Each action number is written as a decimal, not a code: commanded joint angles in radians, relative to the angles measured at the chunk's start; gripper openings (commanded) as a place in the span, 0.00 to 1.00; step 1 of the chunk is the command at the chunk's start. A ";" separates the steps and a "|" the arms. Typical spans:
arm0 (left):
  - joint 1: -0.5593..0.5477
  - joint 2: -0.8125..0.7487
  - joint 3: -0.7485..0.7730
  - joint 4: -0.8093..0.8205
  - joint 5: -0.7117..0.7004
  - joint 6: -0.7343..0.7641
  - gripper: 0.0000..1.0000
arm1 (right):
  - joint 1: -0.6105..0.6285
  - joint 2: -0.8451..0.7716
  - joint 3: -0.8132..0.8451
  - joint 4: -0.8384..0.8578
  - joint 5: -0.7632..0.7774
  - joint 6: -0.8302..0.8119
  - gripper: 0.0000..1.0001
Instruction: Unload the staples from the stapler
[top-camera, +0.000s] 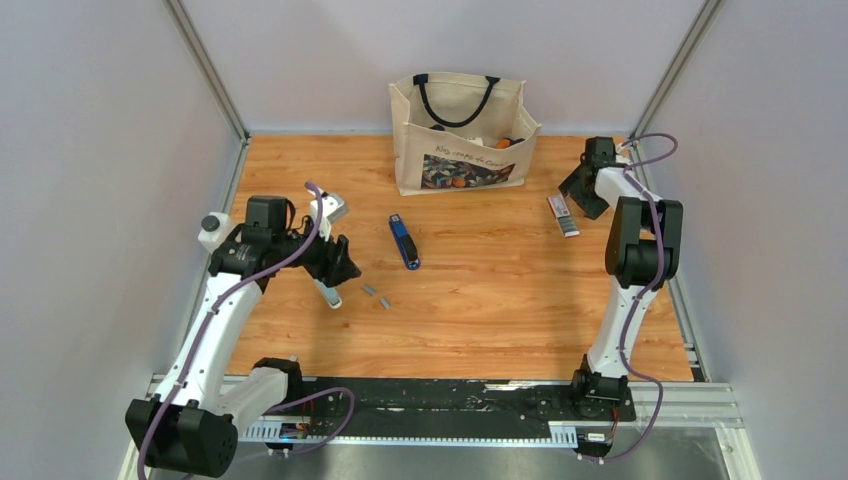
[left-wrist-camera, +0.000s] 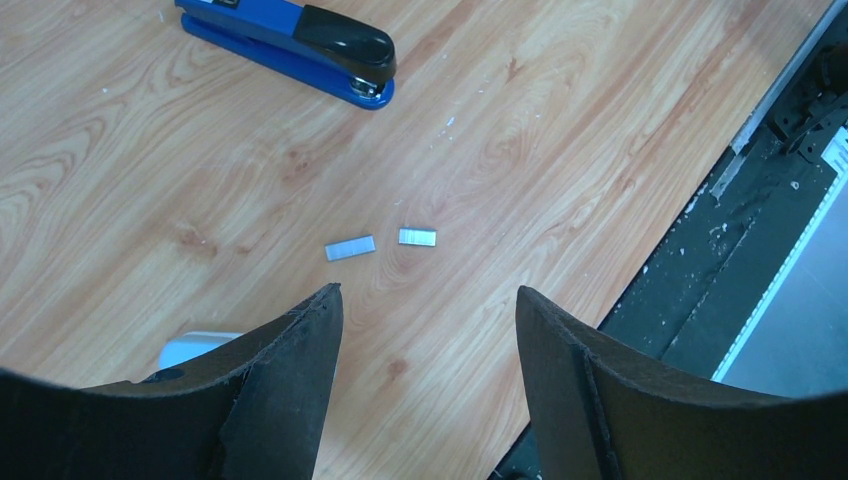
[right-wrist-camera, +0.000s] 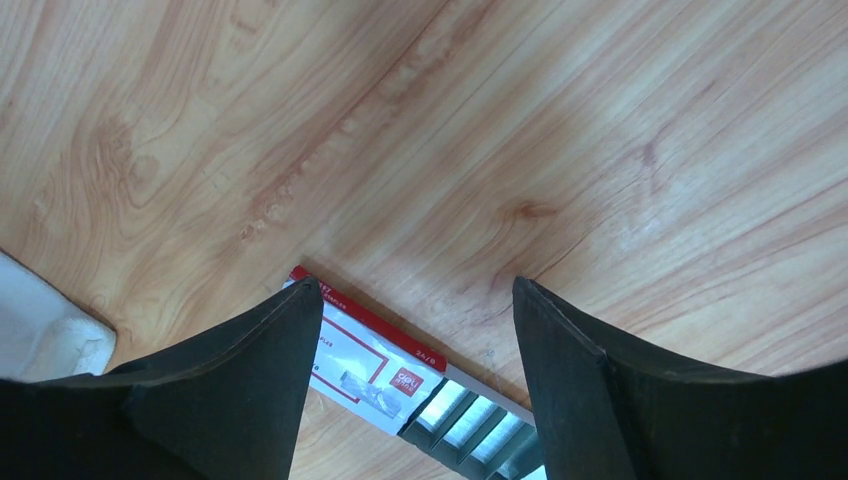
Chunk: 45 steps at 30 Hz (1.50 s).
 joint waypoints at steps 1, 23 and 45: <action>0.004 0.000 -0.005 0.014 0.032 0.023 0.72 | -0.011 -0.040 0.017 0.030 -0.001 0.021 0.74; 0.004 -0.049 0.004 -0.013 0.025 0.037 0.73 | 0.047 0.086 0.174 -0.232 0.104 -0.009 0.72; 0.004 -0.145 0.003 -0.059 0.025 0.056 0.73 | 0.171 -0.037 -0.093 -0.173 0.099 0.015 0.71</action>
